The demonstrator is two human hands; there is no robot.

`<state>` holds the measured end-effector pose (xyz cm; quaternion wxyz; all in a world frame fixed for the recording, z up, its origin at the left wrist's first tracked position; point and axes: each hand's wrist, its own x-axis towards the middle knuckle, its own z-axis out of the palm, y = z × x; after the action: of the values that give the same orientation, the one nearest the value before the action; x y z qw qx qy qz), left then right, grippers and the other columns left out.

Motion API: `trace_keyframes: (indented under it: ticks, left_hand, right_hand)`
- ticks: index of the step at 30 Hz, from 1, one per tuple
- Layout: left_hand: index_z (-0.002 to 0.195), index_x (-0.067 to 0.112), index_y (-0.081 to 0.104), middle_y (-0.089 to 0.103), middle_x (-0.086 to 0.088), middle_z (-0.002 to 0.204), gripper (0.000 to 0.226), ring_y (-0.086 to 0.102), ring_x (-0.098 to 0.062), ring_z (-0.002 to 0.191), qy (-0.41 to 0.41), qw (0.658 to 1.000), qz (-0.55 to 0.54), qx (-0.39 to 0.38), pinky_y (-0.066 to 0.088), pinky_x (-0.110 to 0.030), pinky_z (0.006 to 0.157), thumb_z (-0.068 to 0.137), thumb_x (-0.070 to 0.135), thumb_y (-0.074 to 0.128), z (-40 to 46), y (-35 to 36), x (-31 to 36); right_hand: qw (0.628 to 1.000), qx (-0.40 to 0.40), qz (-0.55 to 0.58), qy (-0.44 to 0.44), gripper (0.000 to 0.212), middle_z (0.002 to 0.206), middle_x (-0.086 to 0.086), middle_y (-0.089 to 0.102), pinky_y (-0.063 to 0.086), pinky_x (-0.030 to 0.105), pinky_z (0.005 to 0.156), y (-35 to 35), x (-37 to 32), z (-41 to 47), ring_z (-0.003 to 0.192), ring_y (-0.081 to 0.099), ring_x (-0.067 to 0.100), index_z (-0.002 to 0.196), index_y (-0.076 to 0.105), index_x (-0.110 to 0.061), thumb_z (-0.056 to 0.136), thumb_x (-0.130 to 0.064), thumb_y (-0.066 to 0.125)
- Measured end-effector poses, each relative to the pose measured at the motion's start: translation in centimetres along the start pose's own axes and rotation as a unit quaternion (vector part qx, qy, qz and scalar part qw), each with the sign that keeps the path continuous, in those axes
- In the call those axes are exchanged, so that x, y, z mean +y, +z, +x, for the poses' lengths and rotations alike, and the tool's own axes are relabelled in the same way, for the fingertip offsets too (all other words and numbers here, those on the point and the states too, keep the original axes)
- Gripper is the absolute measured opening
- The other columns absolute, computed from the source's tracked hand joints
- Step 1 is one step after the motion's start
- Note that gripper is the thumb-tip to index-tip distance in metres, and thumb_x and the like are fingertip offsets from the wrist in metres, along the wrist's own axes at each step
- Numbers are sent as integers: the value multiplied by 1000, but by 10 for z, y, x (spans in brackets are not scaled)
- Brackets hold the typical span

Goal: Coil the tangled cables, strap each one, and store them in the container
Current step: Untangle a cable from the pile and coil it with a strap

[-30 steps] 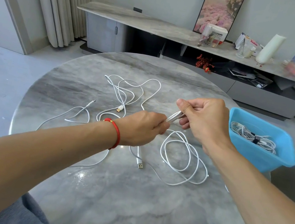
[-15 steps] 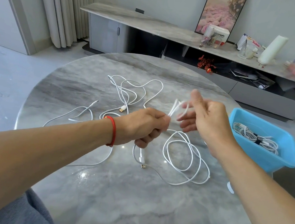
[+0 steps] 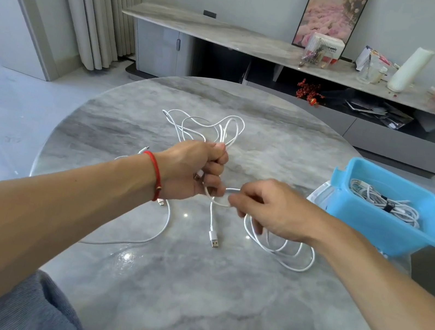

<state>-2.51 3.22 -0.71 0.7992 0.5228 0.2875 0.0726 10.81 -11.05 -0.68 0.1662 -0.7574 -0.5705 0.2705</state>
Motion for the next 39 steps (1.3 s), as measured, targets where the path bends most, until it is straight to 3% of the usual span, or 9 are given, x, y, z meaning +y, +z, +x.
trace_keyframes:
  ticks: [6,10,14,19,24,27,32,35,39]
  left_hand:
    - [80,5,49,42,-11,67,39,65,-36,77,-44,997,54,-44,57,-59,84,109,28,37,0,7,-12]
    - [115,-7,60,64,-18,85,45,71,-32,71,-54,994,63,-66,61,-42,67,110,29,34,-1,13,-15]
    - [80,22,74,62,-9,73,56,48,-14,53,-52,986,120,-100,39,-21,48,111,33,28,-1,12,-15]
    - [89,18,49,45,-5,64,32,25,-12,46,-31,979,188,-67,20,-21,43,110,35,32,1,11,-18]
    - [79,19,42,27,4,58,36,15,-11,48,-26,959,279,-32,12,-20,42,109,34,31,6,5,-18]
    - [74,22,39,25,6,54,36,12,-12,48,-34,956,290,-17,10,-20,42,106,37,35,8,1,-13]
    - [60,25,35,33,10,52,61,22,-14,46,61,924,377,-19,22,-21,42,93,76,27,8,8,-19]
    - [64,25,39,38,14,52,56,30,-13,48,158,912,377,-11,29,-23,45,94,71,29,6,14,-23]
    - [65,25,39,36,12,51,48,28,-10,44,204,928,313,-3,27,-19,43,101,57,36,7,19,-22]
  right_hand:
    - [985,156,-64,-46,40,67,-14,66,45,29,64,-7,0,-2,72,61,2,75,66,-24,89,-62,64]
    - [975,176,-114,-77,32,65,-15,61,44,33,65,-5,-6,-2,72,59,10,73,60,-28,92,-52,67]
    - [964,199,-159,-79,36,59,-19,57,35,31,61,-4,-10,0,66,53,5,76,64,-27,89,-60,66]
    - [973,178,-128,-75,31,74,-16,53,41,26,65,-20,-2,-1,73,51,2,88,61,-28,87,-57,71]
    - [970,161,-183,4,21,90,-9,54,48,45,87,-41,17,-8,92,55,17,92,66,-20,102,-35,57]
    - [973,140,-180,32,31,90,-8,51,43,34,80,-47,25,-14,84,52,8,93,73,-21,103,-41,52]
    - [976,214,13,39,36,57,0,61,42,21,55,-35,25,-12,51,52,8,76,70,-10,99,-37,67]
    - [931,227,283,39,17,70,15,69,58,28,59,-32,20,-10,59,67,20,101,76,-3,96,-19,73]
    - [881,227,414,10,20,71,10,69,60,24,62,-30,15,-9,64,71,21,108,74,0,93,-14,73]
